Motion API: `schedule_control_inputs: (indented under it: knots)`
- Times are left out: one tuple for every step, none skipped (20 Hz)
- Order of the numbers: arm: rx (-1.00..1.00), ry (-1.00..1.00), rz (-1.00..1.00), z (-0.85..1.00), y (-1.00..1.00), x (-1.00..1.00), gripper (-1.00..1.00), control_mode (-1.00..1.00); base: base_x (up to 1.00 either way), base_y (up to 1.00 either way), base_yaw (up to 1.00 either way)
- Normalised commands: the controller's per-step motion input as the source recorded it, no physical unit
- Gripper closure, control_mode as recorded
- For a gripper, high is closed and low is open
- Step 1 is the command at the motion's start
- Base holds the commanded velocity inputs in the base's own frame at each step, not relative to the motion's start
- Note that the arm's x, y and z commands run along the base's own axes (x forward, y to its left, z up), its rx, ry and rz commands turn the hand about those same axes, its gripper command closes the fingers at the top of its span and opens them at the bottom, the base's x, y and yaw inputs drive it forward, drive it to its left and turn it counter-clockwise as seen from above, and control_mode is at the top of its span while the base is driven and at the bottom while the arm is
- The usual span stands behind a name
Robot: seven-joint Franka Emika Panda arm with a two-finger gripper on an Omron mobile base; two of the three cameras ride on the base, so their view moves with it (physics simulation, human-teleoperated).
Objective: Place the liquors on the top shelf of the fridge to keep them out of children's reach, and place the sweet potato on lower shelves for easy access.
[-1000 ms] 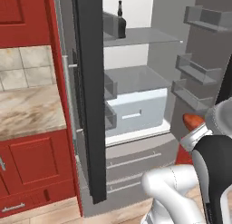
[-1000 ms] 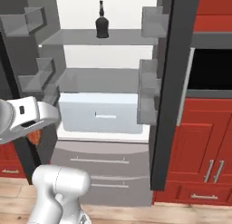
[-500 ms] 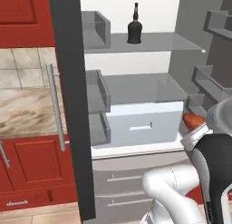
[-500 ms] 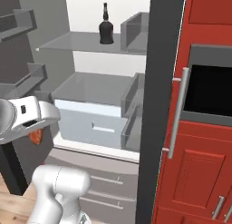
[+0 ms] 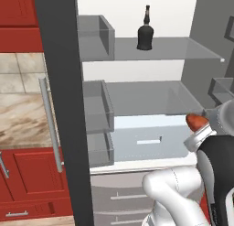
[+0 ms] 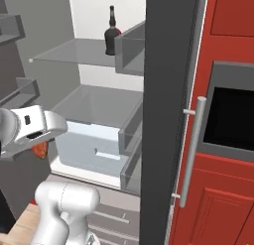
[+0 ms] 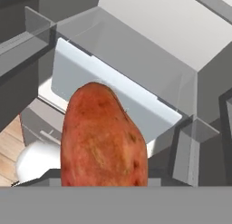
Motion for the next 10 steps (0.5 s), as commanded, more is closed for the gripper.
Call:
schedule_control_inputs:
  knots:
    - [0.0,0.0,0.0,0.0,0.0,0.0,1.0,1.0,0.63,0.0,0.07]
    - [0.0,0.0,0.0,0.0,0.0,0.0,1.0,1.0,0.63,0.0,0.06]
    - [0.0,0.0,0.0,0.0,0.0,0.0,1.0,1.0,0.61,0.0,0.05]
    - [0.0,0.0,0.0,0.0,0.0,0.0,1.0,1.0,0.58,0.0,0.05]
    - [0.0,0.0,0.0,0.0,0.0,0.0,1.0,1.0,0.56,0.0,0.05]
    - [0.0,0.0,0.0,0.0,0.0,0.0,1.0,1.0,0.54,0.0,0.05]
    - [0.0,0.0,0.0,0.0,0.0,0.0,1.0,1.0,0.61,0.0,0.03]
    - [0.0,-0.04,0.0,-0.16,0.0,0.6,1.0,-1.0,0.0,0.0,0.0]
    - [0.0,-0.05,0.0,-0.16,0.0,0.58,1.0,-1.0,0.0,0.0,0.0]
    - [0.0,-0.05,0.0,-0.19,0.0,0.56,1.0,-1.0,0.0,0.0,0.0]
